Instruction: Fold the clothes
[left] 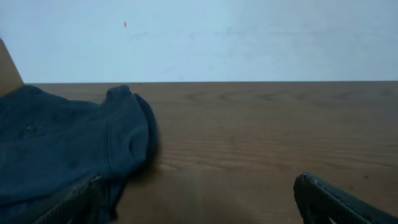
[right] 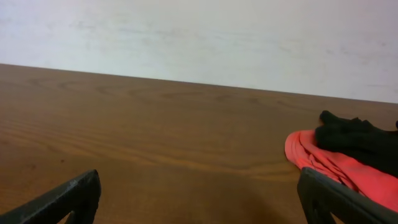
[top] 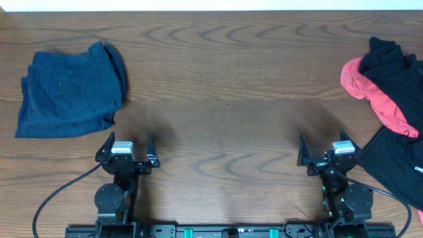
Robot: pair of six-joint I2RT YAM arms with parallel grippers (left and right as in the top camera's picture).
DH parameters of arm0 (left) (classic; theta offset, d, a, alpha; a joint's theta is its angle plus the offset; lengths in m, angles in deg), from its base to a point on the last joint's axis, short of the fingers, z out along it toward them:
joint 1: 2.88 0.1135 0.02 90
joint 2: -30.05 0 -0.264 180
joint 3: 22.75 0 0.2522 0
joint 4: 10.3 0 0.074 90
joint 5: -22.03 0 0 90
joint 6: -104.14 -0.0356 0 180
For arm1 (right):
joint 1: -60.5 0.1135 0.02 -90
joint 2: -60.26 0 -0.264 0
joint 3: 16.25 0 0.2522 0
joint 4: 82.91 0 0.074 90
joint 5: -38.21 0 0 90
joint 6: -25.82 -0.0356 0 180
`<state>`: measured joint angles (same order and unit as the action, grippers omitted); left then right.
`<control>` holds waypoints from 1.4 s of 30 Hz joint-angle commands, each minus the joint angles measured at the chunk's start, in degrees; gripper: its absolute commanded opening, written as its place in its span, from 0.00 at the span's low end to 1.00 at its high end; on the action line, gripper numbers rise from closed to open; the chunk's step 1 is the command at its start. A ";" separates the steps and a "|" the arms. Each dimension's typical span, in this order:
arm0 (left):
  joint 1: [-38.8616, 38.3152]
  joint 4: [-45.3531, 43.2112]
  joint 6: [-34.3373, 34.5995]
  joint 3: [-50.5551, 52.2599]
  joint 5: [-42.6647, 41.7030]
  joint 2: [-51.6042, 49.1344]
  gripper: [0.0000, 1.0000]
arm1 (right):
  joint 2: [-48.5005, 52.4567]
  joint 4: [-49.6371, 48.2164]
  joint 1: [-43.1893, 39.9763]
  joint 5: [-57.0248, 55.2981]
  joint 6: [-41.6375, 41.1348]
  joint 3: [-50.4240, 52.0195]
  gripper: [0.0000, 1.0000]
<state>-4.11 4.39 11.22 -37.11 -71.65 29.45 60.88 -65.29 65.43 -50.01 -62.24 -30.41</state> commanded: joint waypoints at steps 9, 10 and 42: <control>-2.36 2.86 -0.87 0.37 -0.13 0.52 0.98 | -0.35 0.20 -0.52 0.61 -0.17 0.09 0.99; -3.19 2.86 -0.90 0.37 -0.13 0.52 0.98 | -0.35 0.20 -0.52 0.59 -0.17 0.09 0.99; -3.72 2.86 -0.90 0.37 -0.13 0.37 0.98 | -0.35 0.20 -0.52 0.61 -0.17 0.09 0.99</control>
<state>-7.61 4.56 11.09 -37.20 -71.45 29.47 60.88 -65.29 65.43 -50.03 -62.24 -30.41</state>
